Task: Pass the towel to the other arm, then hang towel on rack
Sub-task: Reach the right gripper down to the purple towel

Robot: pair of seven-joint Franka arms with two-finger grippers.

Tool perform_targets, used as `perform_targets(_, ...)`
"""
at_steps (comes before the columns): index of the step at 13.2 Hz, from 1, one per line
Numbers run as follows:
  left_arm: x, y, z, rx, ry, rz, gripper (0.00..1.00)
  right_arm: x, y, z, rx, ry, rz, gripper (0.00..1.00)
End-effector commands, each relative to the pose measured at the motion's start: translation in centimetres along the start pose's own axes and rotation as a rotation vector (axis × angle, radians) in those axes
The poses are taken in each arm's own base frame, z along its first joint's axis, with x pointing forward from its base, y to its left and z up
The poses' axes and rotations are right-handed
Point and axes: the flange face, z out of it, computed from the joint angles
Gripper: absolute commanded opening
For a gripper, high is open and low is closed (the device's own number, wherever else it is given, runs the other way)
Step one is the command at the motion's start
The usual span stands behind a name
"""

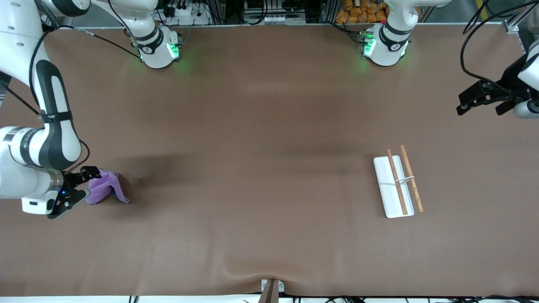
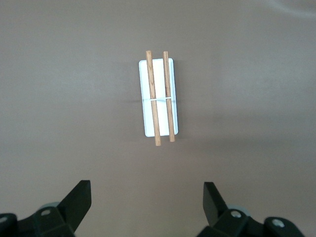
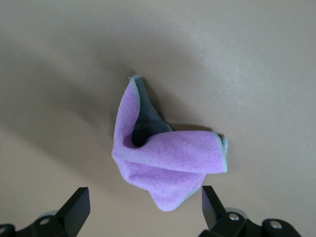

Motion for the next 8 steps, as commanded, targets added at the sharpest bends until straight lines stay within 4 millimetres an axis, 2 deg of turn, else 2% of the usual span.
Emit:
perform_targets(1, 0.3, 0.2, -0.3, -0.017, 0.009, -0.004, 1.0, 0.4, -0.1, 1.1, -0.019, 0.002, -0.061, 1.0)
perform_targets(3, 0.2, 0.2, -0.3, -0.017, 0.007, -0.004, 1.0, 0.3, -0.4, 2.7, -0.009, -0.003, -0.063, 1.0)
perform_targets(8, 0.2, 0.1, -0.3, -0.017, 0.007, -0.006, 1.0, 0.9, -0.4, 3.9, -0.012, 0.012, -0.068, 1.0)
